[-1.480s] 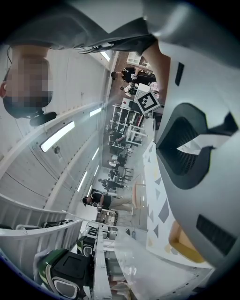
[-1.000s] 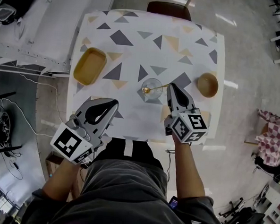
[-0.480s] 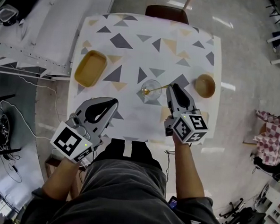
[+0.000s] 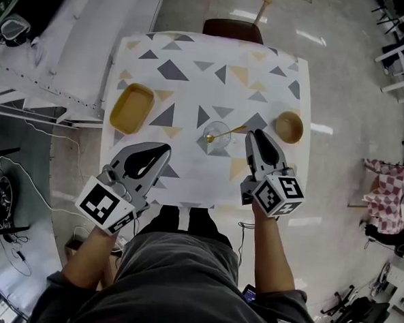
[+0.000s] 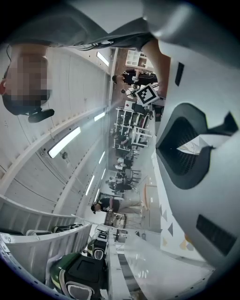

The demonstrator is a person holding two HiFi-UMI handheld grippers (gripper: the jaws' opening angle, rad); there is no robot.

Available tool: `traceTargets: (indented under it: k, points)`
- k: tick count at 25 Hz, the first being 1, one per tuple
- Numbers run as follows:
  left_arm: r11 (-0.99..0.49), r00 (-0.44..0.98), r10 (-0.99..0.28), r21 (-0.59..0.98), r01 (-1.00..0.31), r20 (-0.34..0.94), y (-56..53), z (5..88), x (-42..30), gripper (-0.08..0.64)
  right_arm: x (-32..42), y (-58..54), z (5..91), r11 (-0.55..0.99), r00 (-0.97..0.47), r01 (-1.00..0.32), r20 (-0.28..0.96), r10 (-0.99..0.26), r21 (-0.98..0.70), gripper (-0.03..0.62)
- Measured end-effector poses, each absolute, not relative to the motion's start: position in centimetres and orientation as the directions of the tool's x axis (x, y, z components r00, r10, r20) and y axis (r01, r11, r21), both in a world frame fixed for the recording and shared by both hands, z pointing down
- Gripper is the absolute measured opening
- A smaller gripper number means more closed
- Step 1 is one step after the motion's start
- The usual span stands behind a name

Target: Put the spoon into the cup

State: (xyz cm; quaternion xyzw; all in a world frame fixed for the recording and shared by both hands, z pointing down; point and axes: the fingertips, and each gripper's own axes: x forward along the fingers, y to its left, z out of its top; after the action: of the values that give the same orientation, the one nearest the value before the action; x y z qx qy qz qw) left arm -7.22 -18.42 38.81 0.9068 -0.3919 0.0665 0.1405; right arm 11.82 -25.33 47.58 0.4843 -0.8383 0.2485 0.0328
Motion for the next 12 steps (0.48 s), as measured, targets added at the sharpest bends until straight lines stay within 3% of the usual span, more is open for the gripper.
traceTargets:
  k: [12]
  points:
    - [-0.696, 0.719, -0.673, 0.182, -0.695, 0.173, -17.6, 36.1, -8.4, 0.014, 11.0, -21.8, 43.0, 0.407, -0.503, -0.845, 0.256, -0.825, -0.348, 0.080]
